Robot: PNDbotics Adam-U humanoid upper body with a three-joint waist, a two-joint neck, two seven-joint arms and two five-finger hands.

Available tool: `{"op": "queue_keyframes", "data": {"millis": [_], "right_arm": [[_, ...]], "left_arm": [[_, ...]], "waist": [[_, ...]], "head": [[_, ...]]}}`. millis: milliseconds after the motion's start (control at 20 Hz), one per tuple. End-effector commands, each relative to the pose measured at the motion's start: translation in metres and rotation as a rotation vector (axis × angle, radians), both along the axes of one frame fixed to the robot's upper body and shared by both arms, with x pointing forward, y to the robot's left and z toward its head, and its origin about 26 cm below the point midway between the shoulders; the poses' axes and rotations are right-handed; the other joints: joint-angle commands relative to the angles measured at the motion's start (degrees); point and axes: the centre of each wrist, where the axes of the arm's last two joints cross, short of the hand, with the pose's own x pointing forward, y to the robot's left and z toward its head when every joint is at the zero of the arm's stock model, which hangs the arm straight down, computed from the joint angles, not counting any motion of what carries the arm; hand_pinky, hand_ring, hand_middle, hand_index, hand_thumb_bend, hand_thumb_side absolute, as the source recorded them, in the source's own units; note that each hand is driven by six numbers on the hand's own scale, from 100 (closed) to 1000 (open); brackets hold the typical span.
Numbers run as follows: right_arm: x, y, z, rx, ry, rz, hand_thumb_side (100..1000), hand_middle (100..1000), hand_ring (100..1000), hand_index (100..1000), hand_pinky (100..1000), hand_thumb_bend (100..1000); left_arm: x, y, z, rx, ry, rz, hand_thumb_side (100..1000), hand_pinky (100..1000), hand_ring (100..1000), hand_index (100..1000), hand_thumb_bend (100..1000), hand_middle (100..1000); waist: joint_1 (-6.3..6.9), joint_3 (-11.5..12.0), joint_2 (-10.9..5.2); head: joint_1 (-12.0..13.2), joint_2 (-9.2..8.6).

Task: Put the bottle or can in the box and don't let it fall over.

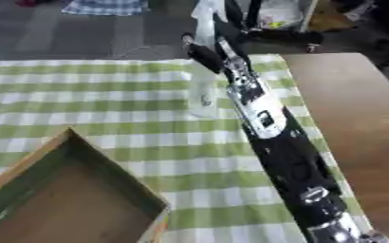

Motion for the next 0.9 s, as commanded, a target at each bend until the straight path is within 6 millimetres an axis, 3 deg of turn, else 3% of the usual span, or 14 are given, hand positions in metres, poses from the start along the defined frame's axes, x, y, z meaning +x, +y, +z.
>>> {"op": "queue_keyframes", "data": {"millis": [50,900], "right_arm": [[-0.0014,-0.0015,0.0137,-0.009,-0.037,-0.011,656,1000,1000,1000,966,100],[0.0040,-0.0029,0.0137,-0.011,-0.023,-0.034,611,1000,1000,1000,966,100]], "left_arm": [[-0.0007,0.0022,0.0056,0.021,-0.016,0.000,864,1000,655,799,178,822],[-0.0006,0.0016,0.0044,0.020,-0.011,-0.004,866,1000,657,800,178,822]], "waist": [[0.20,-0.01,-0.95],[0.10,0.15,-0.78]], "head": [[-0.04,-0.79],[0.02,-0.77]]}}
